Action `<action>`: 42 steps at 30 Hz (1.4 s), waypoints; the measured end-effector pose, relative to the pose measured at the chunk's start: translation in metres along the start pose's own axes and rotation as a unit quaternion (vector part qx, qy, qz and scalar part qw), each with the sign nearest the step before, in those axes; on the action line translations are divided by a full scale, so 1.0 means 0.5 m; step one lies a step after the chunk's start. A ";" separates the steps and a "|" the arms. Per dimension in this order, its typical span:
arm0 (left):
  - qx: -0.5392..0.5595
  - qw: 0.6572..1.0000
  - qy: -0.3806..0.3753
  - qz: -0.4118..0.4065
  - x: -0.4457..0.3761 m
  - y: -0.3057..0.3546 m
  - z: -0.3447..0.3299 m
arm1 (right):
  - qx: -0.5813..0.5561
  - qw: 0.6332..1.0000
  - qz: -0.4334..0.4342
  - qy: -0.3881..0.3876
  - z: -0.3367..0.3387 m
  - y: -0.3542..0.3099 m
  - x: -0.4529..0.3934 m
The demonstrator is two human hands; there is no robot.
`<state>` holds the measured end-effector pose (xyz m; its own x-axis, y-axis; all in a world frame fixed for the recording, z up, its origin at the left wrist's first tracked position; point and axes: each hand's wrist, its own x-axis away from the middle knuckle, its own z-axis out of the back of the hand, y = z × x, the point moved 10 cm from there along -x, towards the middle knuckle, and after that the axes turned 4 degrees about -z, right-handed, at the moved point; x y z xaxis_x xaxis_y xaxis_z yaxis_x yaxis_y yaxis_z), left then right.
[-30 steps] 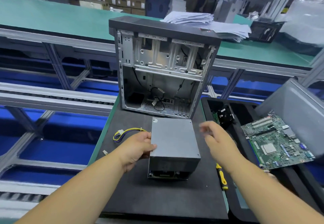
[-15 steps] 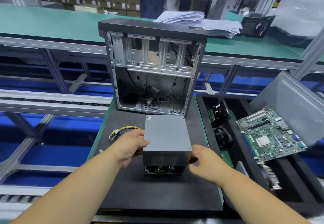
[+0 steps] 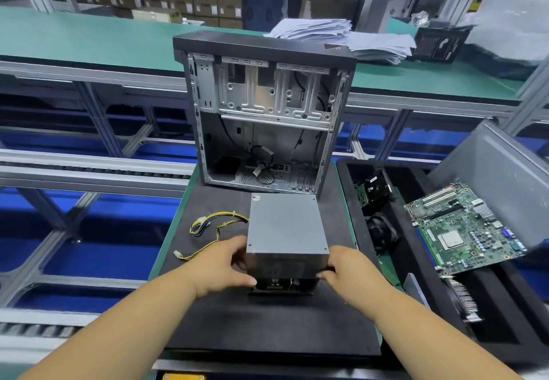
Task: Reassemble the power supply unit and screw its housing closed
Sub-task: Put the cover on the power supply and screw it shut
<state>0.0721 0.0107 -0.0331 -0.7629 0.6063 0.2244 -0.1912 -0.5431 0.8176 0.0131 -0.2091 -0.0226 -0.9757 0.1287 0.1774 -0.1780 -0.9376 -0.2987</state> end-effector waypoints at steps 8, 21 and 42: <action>-0.221 0.974 0.022 -0.037 -0.006 0.029 0.002 | -0.010 0.999 -0.041 -0.013 0.007 -0.003 0.000; -0.198 0.980 -0.013 -0.017 -0.013 0.018 -0.011 | 0.003 0.995 -0.076 -0.070 0.004 -0.018 -0.006; 0.257 0.954 0.123 0.091 -0.038 -0.038 0.011 | -0.171 0.985 0.027 0.023 -0.034 0.016 0.018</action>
<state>0.0938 0.0127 -0.0501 -0.8888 0.3396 0.3079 0.2384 -0.2311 0.9433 0.0010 -0.2099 -0.0394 -0.9881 0.1037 0.1133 -0.1515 -0.7814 -0.6054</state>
